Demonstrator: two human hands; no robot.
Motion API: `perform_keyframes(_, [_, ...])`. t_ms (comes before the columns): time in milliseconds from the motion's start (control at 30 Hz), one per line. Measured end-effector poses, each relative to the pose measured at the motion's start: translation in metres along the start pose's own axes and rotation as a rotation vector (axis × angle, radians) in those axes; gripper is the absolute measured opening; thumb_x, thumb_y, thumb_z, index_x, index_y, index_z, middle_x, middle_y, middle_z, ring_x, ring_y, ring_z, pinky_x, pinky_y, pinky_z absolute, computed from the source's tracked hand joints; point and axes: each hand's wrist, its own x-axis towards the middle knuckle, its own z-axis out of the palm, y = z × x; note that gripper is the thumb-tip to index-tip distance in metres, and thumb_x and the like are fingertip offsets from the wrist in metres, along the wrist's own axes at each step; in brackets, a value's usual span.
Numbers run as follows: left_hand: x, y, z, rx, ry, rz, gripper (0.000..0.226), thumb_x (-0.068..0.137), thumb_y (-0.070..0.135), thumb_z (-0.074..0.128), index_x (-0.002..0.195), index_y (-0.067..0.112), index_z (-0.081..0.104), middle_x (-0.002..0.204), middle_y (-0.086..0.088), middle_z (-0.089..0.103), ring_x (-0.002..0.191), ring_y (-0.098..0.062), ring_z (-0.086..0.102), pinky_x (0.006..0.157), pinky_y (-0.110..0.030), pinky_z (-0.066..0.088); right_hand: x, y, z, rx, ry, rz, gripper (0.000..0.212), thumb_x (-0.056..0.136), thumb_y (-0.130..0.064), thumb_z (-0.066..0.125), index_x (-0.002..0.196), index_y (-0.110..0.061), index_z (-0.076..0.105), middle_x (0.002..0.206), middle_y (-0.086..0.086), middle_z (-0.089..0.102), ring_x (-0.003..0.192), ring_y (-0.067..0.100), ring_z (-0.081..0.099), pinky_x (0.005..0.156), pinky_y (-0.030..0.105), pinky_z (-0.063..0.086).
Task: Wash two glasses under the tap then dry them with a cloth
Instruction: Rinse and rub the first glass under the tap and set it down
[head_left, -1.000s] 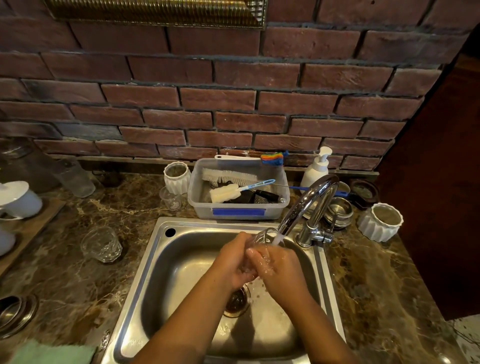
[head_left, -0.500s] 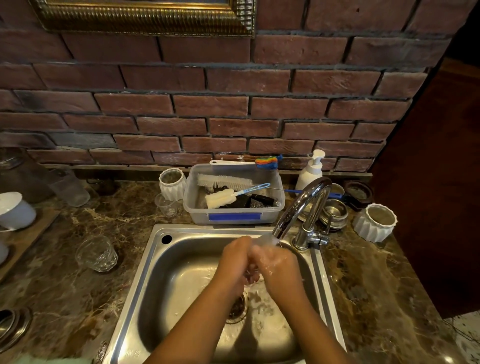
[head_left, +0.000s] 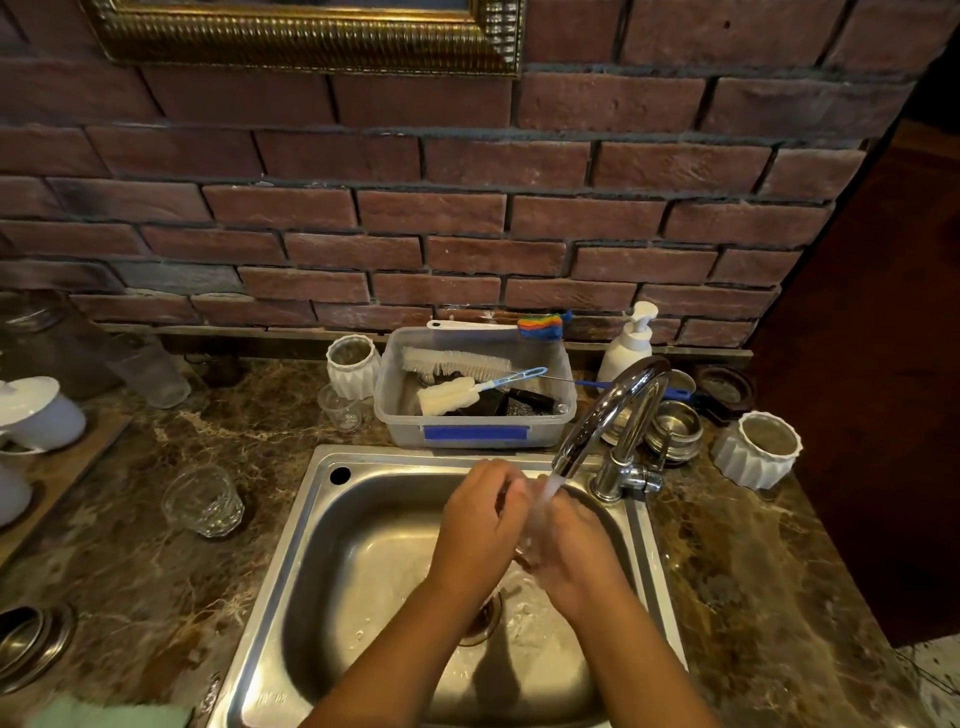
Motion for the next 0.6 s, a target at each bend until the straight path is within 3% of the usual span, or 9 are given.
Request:
perform_keyframes(67, [0.004, 0.011, -0.003, -0.246, -0.008, -0.276, 0.022, 0.104, 0.022, 0.045, 0.091, 0.021, 0.063, 0.089, 0.002, 0.065, 0.080, -0.013, 0.064, 0.064, -0.027, 0.055, -0.003, -0.001, 0.002, -0.319, 0.030, -0.319, 0.027, 0.097, -0.030, 0.057, 0.086, -0.012, 0.074, 0.080, 0.008, 0.075, 0.074, 0.019, 0.071, 0.065, 0.026, 0.054])
perform_keyframes(133, [0.010, 0.022, -0.010, -0.584, -0.086, -0.693, 0.024, 0.103, 0.025, 0.046, 0.089, 0.016, 0.063, 0.084, -0.005, 0.066, 0.073, -0.019, 0.063, 0.061, -0.033, 0.054, 0.001, 0.003, -0.002, -0.708, -0.013, -0.667, 0.031, 0.094, -0.035, 0.056, 0.086, -0.013, 0.077, 0.077, 0.002, 0.075, 0.075, 0.019, 0.071, 0.069, 0.024, 0.054])
perform_keyframes(200, [0.011, 0.025, -0.019, -0.834, -0.186, -0.980, 0.023, 0.099, 0.029, 0.054, 0.097, 0.011, 0.067, 0.086, -0.010, 0.069, 0.081, -0.023, 0.065, 0.077, -0.038, 0.056, -0.001, 0.006, -0.008, -1.007, -0.090, -0.775, 0.033, 0.093, -0.048, 0.052, 0.089, -0.026, 0.076, 0.082, -0.008, 0.074, 0.083, 0.011, 0.070, 0.077, 0.031, 0.055])
perform_keyframes(267, [0.013, 0.020, -0.021, -0.849, -0.195, -1.026, 0.024, 0.098, 0.030, 0.055, 0.102, 0.010, 0.068, 0.084, -0.010, 0.070, 0.083, -0.024, 0.065, 0.081, -0.039, 0.056, -0.001, 0.006, -0.010, -1.077, -0.153, -0.794, 0.029, 0.095, -0.047, 0.053, 0.087, -0.029, 0.075, 0.079, -0.011, 0.073, 0.079, 0.007, 0.068, 0.076, 0.034, 0.056])
perform_keyframes(367, [0.011, 0.015, -0.008, -0.517, -0.034, -0.763, 0.025, 0.103, 0.025, 0.045, 0.092, 0.013, 0.064, 0.085, -0.010, 0.068, 0.076, -0.021, 0.064, 0.062, -0.030, 0.052, -0.006, 0.001, 0.001, -0.668, -0.127, -0.573, 0.023, 0.097, -0.026, 0.060, 0.084, -0.016, 0.076, 0.078, 0.004, 0.076, 0.076, 0.016, 0.073, 0.078, 0.043, 0.060])
perform_keyframes(433, [0.006, 0.009, -0.002, -0.219, 0.046, -0.362, 0.021, 0.102, 0.023, 0.048, 0.087, 0.017, 0.062, 0.087, -0.004, 0.065, 0.079, -0.017, 0.063, 0.063, -0.024, 0.049, -0.003, 0.003, 0.007, -0.221, -0.026, -0.227, 0.021, 0.097, -0.025, 0.061, 0.100, -0.009, 0.074, 0.095, 0.013, 0.078, 0.094, 0.027, 0.074, 0.089, 0.048, 0.058])
perform_keyframes(500, [0.000, 0.000, -0.001, 0.049, 0.012, -0.013, 0.015, 0.101, 0.024, 0.051, 0.092, 0.020, 0.062, 0.090, 0.006, 0.060, 0.082, -0.009, 0.058, 0.067, -0.016, 0.045, -0.001, 0.005, 0.005, 0.134, 0.020, 0.040, 0.022, 0.096, -0.024, 0.061, 0.112, -0.010, 0.069, 0.108, 0.019, 0.075, 0.104, 0.035, 0.070, 0.088, 0.051, 0.055])
perform_keyframes(533, [0.000, -0.005, -0.002, 0.138, -0.026, 0.088, 0.014, 0.101, 0.025, 0.050, 0.096, 0.020, 0.063, 0.092, 0.008, 0.057, 0.083, -0.006, 0.056, 0.069, -0.015, 0.044, -0.001, 0.005, 0.003, 0.201, 0.011, 0.093, 0.023, 0.097, -0.024, 0.059, 0.113, -0.010, 0.068, 0.111, 0.020, 0.074, 0.106, 0.035, 0.068, 0.087, 0.051, 0.054])
perform_keyframes(600, [-0.001, -0.009, -0.002, 0.113, -0.049, 0.122, 0.015, 0.103, 0.024, 0.049, 0.097, 0.022, 0.063, 0.092, 0.010, 0.057, 0.083, -0.005, 0.056, 0.070, -0.014, 0.045, 0.000, 0.004, 0.001, 0.126, -0.041, 0.061, 0.025, 0.098, -0.025, 0.056, 0.111, -0.009, 0.069, 0.110, 0.019, 0.074, 0.106, 0.035, 0.069, 0.091, 0.051, 0.053])
